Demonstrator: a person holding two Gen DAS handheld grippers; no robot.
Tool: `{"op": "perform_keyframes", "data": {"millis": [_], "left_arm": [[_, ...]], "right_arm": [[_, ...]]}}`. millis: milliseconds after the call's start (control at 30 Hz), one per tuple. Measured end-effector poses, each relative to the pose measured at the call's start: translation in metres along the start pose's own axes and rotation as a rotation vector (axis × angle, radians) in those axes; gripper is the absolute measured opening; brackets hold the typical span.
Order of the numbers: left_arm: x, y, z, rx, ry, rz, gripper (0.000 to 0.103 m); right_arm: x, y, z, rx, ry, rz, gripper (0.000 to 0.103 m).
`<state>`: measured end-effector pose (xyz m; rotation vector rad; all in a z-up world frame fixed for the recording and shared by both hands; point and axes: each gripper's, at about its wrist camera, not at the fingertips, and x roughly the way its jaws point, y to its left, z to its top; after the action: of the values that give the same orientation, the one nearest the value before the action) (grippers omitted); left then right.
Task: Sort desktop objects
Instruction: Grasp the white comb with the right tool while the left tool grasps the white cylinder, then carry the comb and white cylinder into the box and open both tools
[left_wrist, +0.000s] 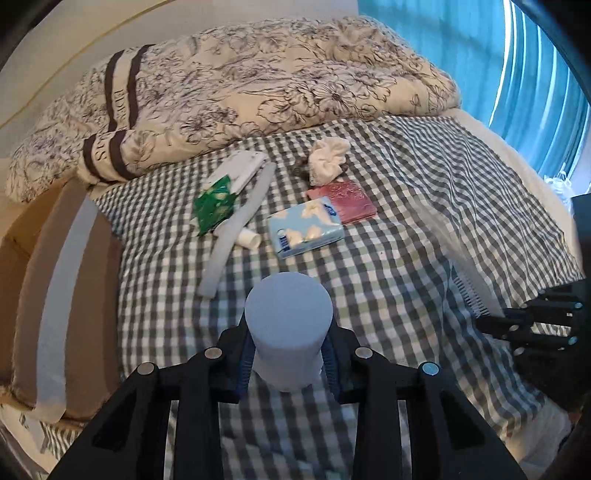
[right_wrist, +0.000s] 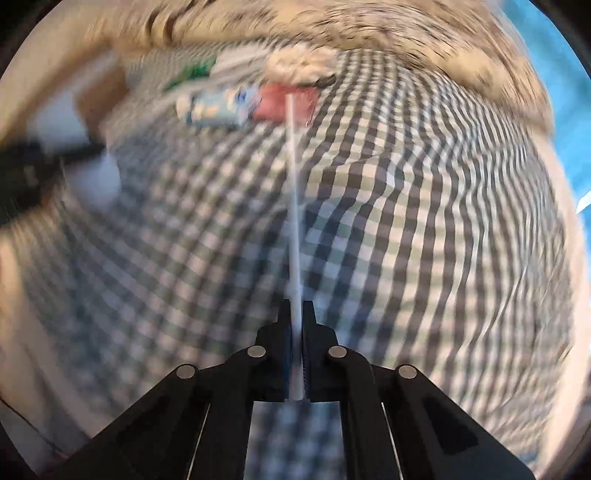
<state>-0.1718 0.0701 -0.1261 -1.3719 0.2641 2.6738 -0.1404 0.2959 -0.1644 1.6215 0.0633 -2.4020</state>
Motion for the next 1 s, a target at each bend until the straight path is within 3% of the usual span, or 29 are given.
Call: {"op": "perform_keyframes", "data": {"millis": [167,267,700,1000], "left_arm": [[-0.018,0.008,-0.008,-0.018,-0.018,0.0,0.032],[-0.032,0.012,-0.015,-0.028,-0.038,-0.006,0.033],[-0.086,0.049,-0.039,-0.097,-0.111,-0.002,0.033],[-0.138,0.124,-0.026,-0.182,-0.2,0.047,0.033]], "right_arm": [[-0.022,-0.002,-0.012,0.182,-0.059,0.202,0.004],[-0.029,0.003,-0.018,0.238,-0.073,0.252,0.004],[-0.065,0.073,-0.022,0.179,-0.115,0.191,0.004],[-0.115,0.166,0.027,0.039,-0.226,0.18,0.004]]}}
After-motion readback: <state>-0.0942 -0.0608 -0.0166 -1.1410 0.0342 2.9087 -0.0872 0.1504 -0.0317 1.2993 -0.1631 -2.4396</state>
